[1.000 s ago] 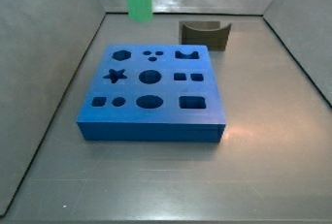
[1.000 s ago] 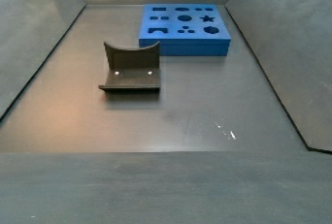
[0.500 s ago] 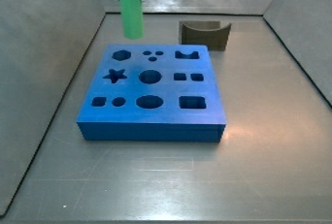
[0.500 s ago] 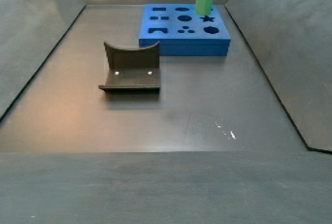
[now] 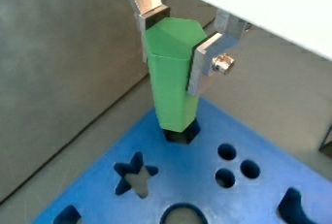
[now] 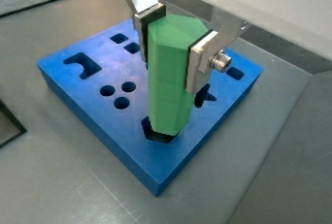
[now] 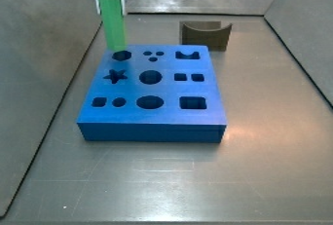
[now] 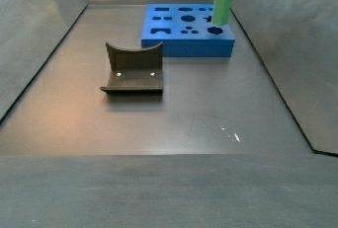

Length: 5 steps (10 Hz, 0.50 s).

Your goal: Insert the hexagon object.

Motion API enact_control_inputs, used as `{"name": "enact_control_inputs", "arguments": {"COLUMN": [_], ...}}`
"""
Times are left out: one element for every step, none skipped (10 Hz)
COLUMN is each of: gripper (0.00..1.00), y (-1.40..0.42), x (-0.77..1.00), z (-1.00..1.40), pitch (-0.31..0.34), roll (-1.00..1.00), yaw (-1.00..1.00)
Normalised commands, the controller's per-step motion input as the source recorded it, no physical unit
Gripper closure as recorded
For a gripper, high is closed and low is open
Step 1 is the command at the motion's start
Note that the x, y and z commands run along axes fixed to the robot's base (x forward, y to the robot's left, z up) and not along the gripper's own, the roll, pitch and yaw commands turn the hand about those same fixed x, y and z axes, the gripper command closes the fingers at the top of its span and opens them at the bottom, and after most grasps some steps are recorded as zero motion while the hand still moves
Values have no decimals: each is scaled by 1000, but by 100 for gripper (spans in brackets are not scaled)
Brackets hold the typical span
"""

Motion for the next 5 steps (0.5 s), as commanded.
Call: {"name": "enact_control_inputs", "arguments": {"gripper": [100, 100, 100, 100, 100], "y": [0, 0, 0, 51, 83], "x": [220, 197, 151, 26, 0], "z": [-317, -243, -226, -226, -240], "pitch": [0, 11, 19, 0, 0], "roll": [27, 70, 80, 74, 79], "yaw": [-20, 0, 0, 0, 34]}}
